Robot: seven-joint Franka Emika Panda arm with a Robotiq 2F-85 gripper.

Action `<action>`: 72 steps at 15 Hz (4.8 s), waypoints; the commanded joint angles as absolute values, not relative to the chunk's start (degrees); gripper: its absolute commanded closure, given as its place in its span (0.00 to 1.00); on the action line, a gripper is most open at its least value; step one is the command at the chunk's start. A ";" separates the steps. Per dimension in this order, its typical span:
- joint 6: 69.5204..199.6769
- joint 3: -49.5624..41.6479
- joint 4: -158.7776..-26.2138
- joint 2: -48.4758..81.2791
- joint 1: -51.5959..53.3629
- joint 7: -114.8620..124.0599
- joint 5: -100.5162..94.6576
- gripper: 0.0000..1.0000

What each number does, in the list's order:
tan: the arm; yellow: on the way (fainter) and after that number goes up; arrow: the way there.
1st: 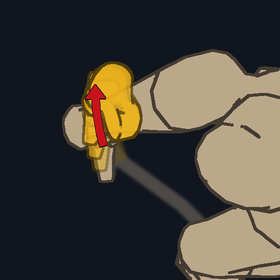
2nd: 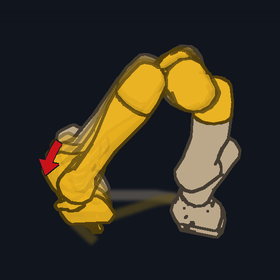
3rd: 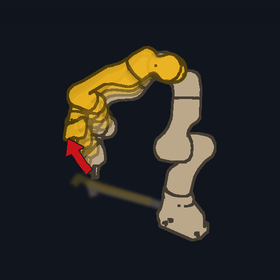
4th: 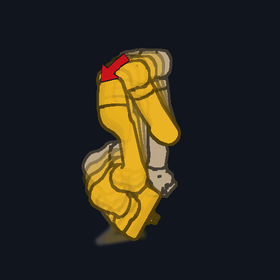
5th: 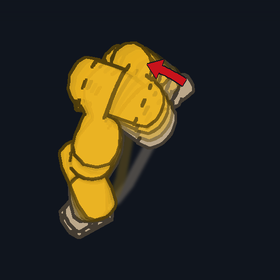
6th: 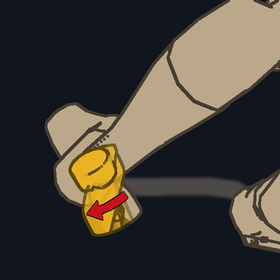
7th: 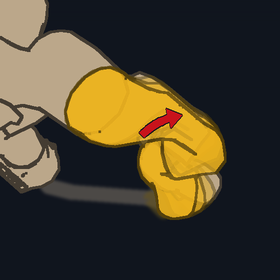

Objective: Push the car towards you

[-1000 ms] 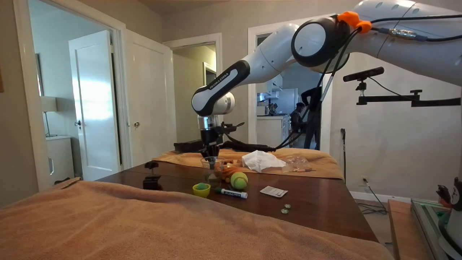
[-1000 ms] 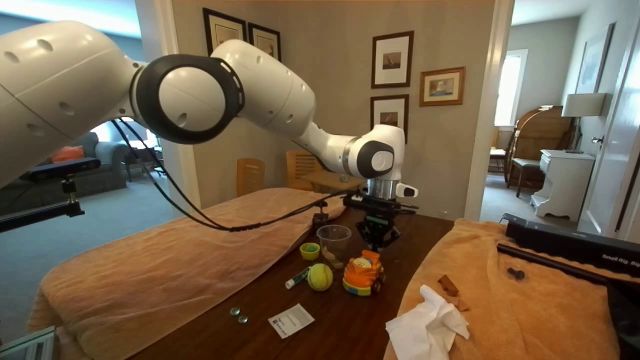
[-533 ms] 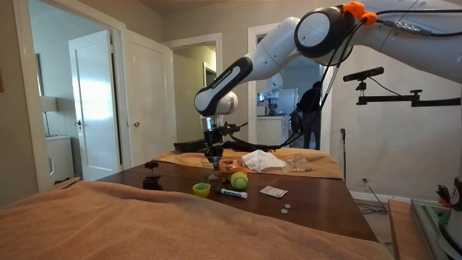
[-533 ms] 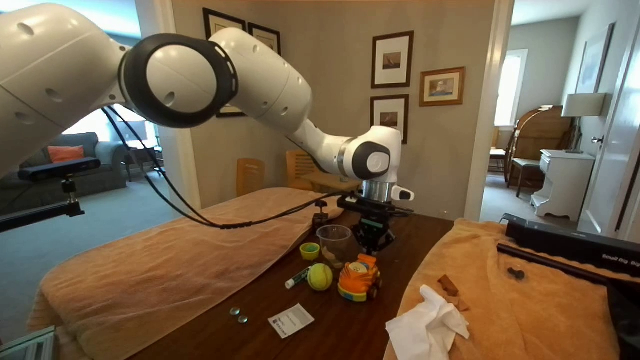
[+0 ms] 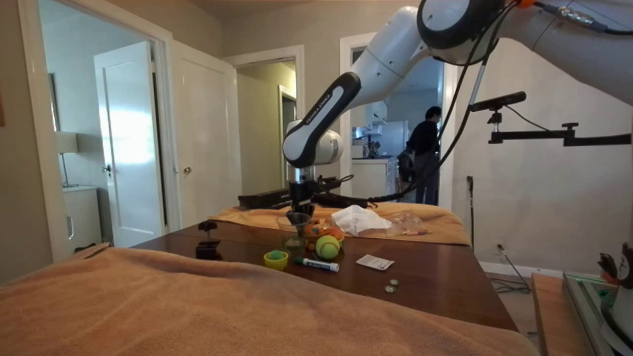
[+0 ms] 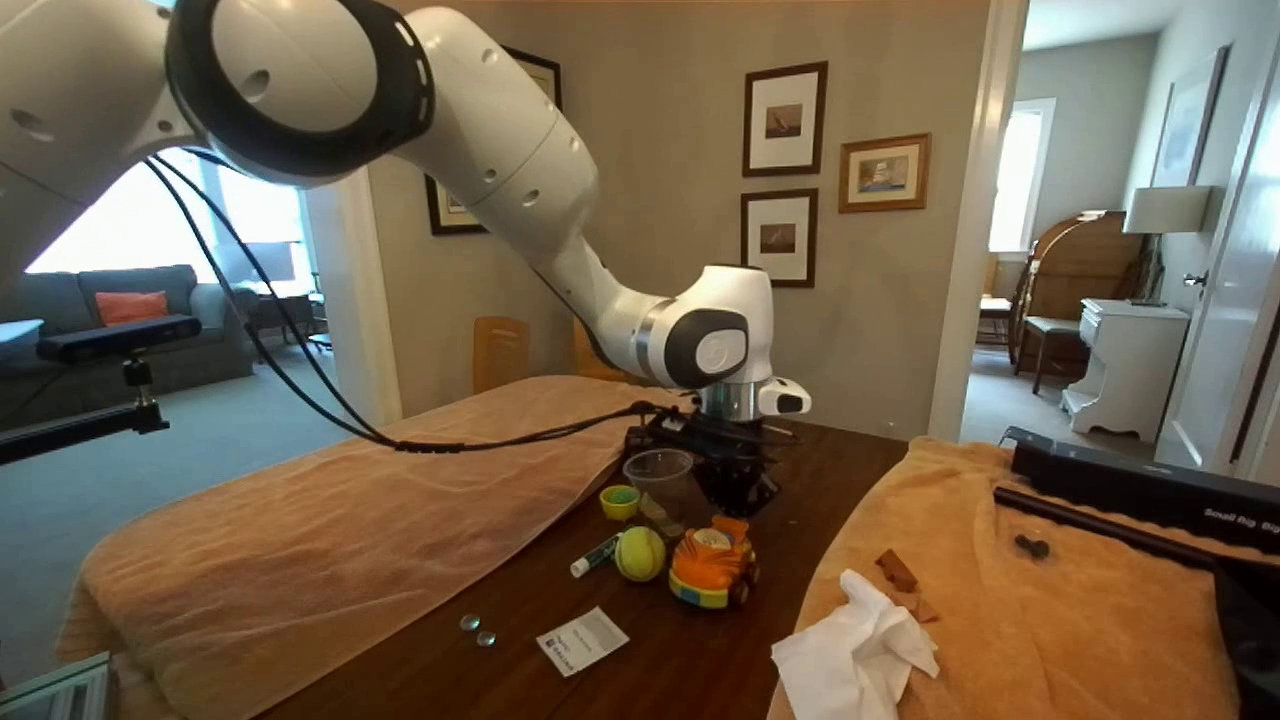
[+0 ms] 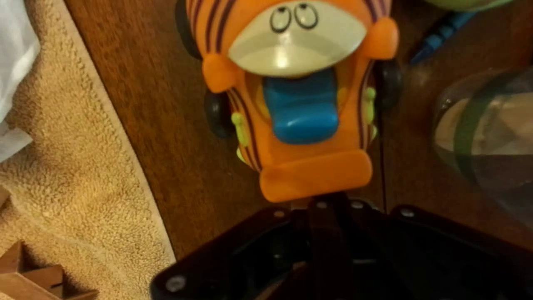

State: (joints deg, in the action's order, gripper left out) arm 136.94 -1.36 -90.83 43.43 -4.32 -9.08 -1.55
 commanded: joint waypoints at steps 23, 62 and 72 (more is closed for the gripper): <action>150.29 -3.39 -126.84 15.56 -7.62 -13.47 -2.06 1.00; 149.59 -0.85 -137.16 13.76 -13.50 -29.06 1.54 1.00; 144.38 -5.32 -142.30 7.67 -11.50 -25.28 -5.15 1.00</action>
State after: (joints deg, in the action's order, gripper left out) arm 147.75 -3.55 -139.55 11.94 -12.76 -28.25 -1.50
